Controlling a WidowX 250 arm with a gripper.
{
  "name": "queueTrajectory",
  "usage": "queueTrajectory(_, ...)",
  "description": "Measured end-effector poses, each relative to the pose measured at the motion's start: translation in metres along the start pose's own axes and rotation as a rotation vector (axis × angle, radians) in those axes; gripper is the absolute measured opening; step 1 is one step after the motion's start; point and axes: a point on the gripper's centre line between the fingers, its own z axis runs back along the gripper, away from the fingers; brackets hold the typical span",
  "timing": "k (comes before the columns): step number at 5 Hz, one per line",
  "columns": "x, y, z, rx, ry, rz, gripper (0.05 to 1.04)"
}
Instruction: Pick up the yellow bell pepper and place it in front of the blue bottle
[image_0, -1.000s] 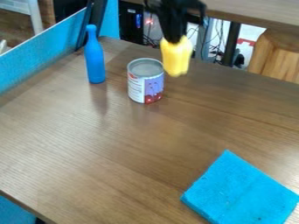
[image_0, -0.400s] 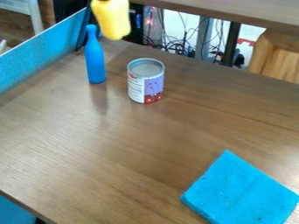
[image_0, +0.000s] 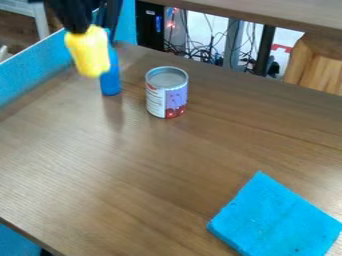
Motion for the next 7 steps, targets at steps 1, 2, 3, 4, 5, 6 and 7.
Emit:
queueTrajectory(1, -0.004, 0.012, -0.020, 0.065, -0.027, 0.019, 0.117)
queueTrajectory(2, -0.003, 0.012, -0.025, 0.058, -0.050, 0.036, 0.117)
queueTrajectory(3, -0.006, 0.019, -0.043, 0.084, -0.032, 0.052, 0.117)
queueTrajectory(4, -0.007, 0.025, -0.056, 0.115, -0.015, 0.080, 0.117)
queueTrajectory(5, -0.012, 0.028, -0.064, 0.126, 0.030, 0.104, 0.117)
queueTrajectory(6, -0.011, 0.030, -0.070, 0.139, 0.086, 0.136, 0.117)
queueTrajectory(7, -0.010, 0.030, -0.069, 0.182, 0.095, 0.157, 0.117)
